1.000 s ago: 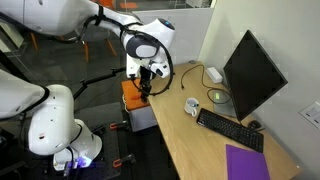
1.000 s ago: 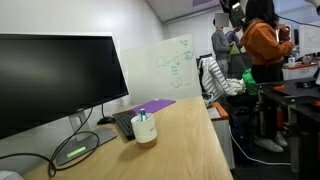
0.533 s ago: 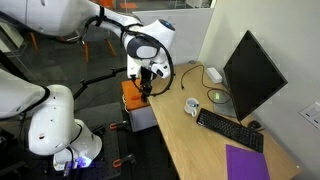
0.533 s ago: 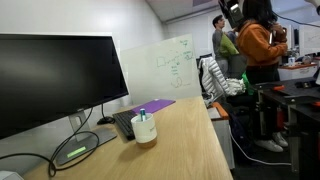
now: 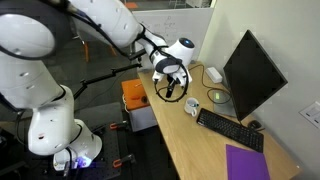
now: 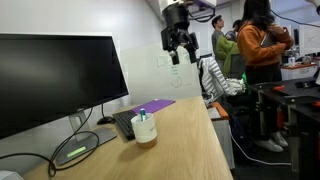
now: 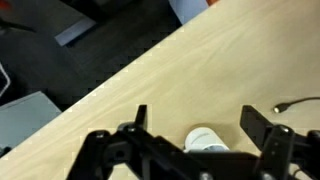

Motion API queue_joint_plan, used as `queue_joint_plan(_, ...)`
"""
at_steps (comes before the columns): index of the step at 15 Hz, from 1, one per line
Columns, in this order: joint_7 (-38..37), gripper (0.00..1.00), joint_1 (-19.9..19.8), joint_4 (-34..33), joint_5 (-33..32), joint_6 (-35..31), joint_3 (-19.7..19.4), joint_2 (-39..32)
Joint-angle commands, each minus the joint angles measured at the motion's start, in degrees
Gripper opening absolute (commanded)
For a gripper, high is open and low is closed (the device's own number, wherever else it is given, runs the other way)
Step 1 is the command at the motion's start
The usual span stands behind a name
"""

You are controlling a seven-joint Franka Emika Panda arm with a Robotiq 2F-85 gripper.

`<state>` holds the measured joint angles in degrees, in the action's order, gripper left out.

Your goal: Move the mug to the right

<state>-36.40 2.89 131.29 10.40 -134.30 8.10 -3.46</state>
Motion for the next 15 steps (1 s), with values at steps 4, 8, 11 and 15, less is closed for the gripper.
queue_joint_plan(4, -21.2, 1.00, 6.1, -19.2, 0.2, -5.8, -5.1, -20.3)
queue_joint_plan(8, -33.4, 1.00, 9.9, -28.6, 0.4, -8.1, -9.4, -29.6)
queue_joint_plan(11, -43.4, 1.00, 12.7, -32.4, -0.3, -9.6, -12.8, -34.5)
queue_joint_plan(15, -57.0, 1.00, 16.1, -33.6, -1.5, -10.9, -17.0, -37.6)
